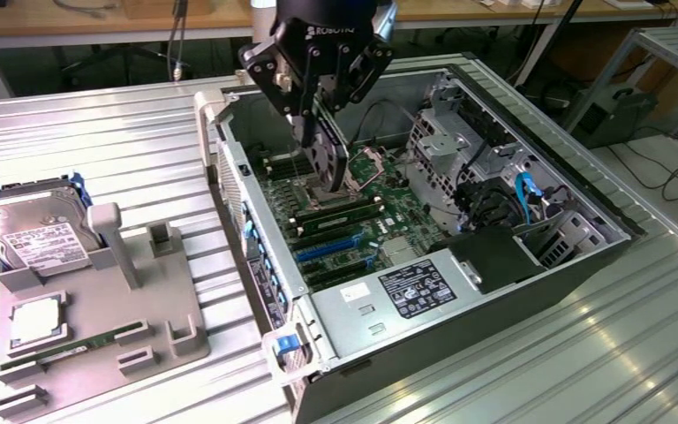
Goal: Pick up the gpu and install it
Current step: 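Pick up the gpu and move the gpu toward the slot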
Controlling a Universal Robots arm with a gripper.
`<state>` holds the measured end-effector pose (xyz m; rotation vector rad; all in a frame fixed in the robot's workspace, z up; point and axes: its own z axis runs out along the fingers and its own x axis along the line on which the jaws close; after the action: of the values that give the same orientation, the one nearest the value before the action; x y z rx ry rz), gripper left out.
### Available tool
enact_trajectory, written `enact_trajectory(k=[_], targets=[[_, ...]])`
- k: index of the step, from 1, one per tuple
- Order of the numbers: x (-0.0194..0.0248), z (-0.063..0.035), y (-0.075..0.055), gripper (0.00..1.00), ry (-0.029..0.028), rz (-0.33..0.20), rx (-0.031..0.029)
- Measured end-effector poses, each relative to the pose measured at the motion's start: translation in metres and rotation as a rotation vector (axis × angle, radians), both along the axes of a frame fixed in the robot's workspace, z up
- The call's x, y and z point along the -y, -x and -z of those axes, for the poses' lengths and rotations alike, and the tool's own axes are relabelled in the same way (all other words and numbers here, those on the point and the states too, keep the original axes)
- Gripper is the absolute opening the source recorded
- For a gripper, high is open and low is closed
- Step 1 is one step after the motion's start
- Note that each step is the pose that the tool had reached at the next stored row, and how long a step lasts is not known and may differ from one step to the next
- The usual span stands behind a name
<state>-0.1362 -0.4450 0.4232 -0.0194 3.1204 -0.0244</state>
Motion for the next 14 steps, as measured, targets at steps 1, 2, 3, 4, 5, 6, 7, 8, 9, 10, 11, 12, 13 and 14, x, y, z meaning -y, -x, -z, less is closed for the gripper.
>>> enact_trajectory(k=[1,2,3,4,5,6,7,8,9,10,11,12,13,14], targets=[[0.0,0.0,-0.001,0.27,0.0002,0.0,-0.0001],[0.0,0.0,-0.002,0.27,0.0002,0.0,-0.0001],[0.0,0.0,-0.003,0.27,0.0003,0.0,-0.0001],[0.0,0.0001,-0.004,0.27,0.0003,0.0,0.0],[0.0,0.0002,-0.006,0.27,0.0003,0.0,-0.0001],[0.0,0.0002,-0.007,0.27,0.0003,0.0,-0.0001],[0.0,0.0002,-0.009,0.27,0.0003,0.0,-0.0001],[0.0,0.0003,-0.01,0.27,0.0004,0.0,-0.0001],[0.0,0.0003,-0.011,0.27,0.0004,0.0,-0.0001],[0.0,0.0003,-0.012,0.27,0.0004,0.0,-0.0001],[0.0,0.0003,-0.013,0.27,0.0004,0.0,0.0],[0.0,0.0003,-0.014,0.27,0.0005,0.0,-0.0001],[0.0,0.0003,-0.014,0.27,0.0005,0.0,-0.0001],[0.0,0.0003,-0.015,0.27,0.0005,0.0,-0.0001]])
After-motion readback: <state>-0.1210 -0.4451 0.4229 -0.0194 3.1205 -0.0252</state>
